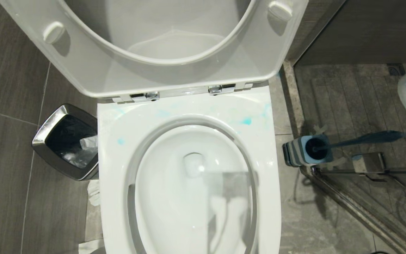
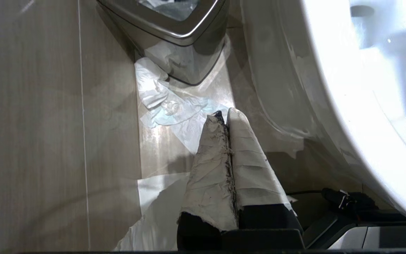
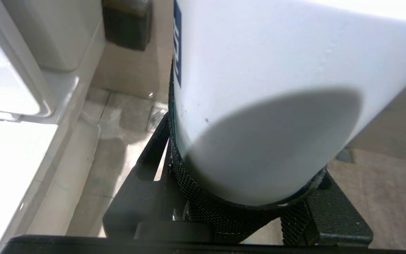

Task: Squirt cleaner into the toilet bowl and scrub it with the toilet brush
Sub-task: Pour in the cleaning agent

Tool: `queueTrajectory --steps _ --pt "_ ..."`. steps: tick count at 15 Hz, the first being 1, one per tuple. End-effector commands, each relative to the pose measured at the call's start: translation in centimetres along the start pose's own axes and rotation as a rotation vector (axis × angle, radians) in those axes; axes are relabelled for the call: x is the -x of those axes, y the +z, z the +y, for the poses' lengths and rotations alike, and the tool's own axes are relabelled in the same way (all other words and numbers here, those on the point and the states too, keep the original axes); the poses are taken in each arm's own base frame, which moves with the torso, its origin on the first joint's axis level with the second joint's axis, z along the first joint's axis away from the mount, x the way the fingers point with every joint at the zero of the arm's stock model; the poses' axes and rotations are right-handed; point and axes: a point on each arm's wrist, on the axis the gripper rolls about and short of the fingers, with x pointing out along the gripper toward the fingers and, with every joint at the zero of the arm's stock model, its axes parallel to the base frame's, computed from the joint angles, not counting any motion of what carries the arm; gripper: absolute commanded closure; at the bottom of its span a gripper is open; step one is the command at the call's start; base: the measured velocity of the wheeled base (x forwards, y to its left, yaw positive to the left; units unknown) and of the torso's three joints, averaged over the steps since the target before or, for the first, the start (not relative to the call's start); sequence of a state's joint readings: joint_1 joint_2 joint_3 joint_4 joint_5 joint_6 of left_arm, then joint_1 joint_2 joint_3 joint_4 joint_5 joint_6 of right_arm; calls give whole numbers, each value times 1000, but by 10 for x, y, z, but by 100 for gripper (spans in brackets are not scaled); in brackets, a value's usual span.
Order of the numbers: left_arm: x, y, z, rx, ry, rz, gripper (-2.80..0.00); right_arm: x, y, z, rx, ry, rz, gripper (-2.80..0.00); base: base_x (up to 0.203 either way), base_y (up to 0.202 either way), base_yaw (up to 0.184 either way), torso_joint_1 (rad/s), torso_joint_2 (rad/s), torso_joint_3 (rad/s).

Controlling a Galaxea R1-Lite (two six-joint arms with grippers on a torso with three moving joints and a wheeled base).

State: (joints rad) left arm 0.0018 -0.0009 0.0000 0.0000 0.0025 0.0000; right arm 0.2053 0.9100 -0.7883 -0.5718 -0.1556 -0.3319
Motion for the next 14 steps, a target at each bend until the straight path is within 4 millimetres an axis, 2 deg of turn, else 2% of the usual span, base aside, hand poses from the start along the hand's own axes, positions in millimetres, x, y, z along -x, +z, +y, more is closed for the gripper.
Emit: queueTrajectory --steps 1,14 --pt "0 0 0 0 1 1 0 0 -3 1 2 -6 9 0 0 0 0 2 7 194" --pt "0 0 0 0 0 1 0 0 -16 6 8 12 56 0 0 0 0 0 1 202"
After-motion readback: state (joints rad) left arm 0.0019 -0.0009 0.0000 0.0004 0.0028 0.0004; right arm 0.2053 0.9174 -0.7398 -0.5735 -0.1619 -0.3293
